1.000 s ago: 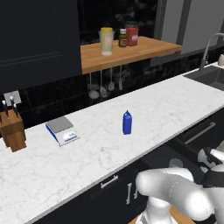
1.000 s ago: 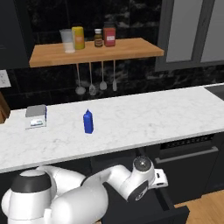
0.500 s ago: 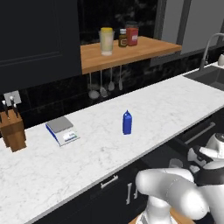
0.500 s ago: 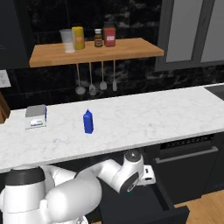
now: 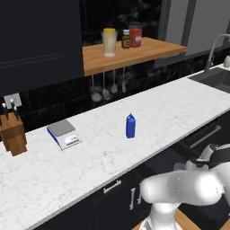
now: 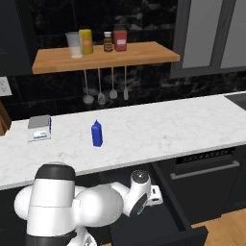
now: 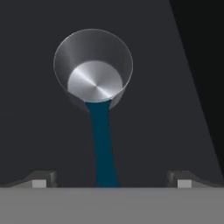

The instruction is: Pick the measuring cup from the drawer and place it on the counter.

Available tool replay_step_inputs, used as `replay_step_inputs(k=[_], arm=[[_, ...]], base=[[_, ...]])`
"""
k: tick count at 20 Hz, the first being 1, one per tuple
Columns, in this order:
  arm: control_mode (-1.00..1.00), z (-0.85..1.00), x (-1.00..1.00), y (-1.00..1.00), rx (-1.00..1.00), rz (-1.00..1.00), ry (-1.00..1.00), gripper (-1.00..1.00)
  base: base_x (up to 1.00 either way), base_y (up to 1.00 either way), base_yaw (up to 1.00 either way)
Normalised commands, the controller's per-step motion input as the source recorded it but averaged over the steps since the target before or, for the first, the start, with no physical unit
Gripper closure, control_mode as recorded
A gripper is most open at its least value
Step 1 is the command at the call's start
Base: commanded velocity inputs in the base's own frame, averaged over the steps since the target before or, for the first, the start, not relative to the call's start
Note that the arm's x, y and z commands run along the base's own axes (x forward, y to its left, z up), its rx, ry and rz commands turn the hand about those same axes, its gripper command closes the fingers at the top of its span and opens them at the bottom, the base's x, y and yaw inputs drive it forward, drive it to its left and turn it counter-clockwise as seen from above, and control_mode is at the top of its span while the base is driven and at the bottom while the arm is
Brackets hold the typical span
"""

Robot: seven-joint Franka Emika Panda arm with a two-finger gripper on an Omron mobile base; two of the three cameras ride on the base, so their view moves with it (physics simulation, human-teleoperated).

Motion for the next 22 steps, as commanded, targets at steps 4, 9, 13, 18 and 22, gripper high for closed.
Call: replay_step_inputs(k=[4,9,13,18,22], arm=[[-1.0,-0.34,0.23,0.0,0.08,0.05,0.03,-1.0],[-1.0,-0.45,0.17,0.0,0.04,0.03,0.02,1.0],[-1.0,-0.19,-0.01,0.0,0.0,0.01,-0.01,1.0],[-1.0,0.13,-0.09,0.01,0.0,0.05,-0.08,1.0],[-1.0,0.81,-0.13,-0.02,0.07,0.06,-0.07,1.0]], base=[[0.0,0.0,0.0],[0.0,0.0,0.0],[0.0,0.0,0.0],[0.0,0.0,0.0],[0.0,0.0,0.0]])
